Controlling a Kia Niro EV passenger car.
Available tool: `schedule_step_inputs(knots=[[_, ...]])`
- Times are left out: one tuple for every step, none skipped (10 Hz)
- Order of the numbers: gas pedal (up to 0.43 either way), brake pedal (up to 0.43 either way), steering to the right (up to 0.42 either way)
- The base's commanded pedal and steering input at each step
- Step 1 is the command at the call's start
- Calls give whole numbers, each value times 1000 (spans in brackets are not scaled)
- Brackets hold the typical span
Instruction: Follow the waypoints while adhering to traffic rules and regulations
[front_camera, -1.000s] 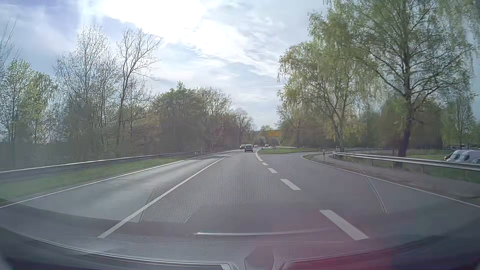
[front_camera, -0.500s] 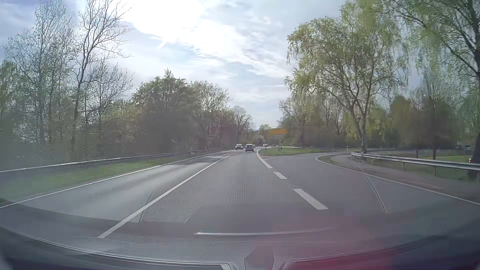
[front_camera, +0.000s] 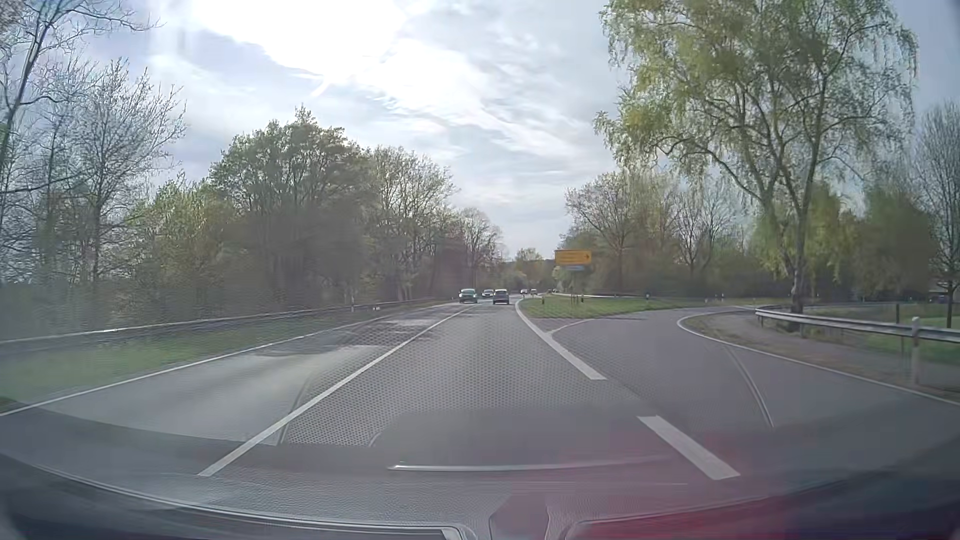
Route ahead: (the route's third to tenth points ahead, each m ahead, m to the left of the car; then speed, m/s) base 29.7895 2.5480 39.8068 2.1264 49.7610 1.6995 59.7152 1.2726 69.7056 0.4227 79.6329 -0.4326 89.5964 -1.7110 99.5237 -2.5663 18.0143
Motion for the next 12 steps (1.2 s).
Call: schedule_step_inputs(knots=[[98, 0, 0], [98, 0, 1], [98, 0, 2], [98, 0, 4], [98, 0, 6], [98, 0, 7], [98, 0, 7], [98, 0, 7], [98, 0, 7], [98, 0, 7], [98, 0, 7], [98, 0, 6]])
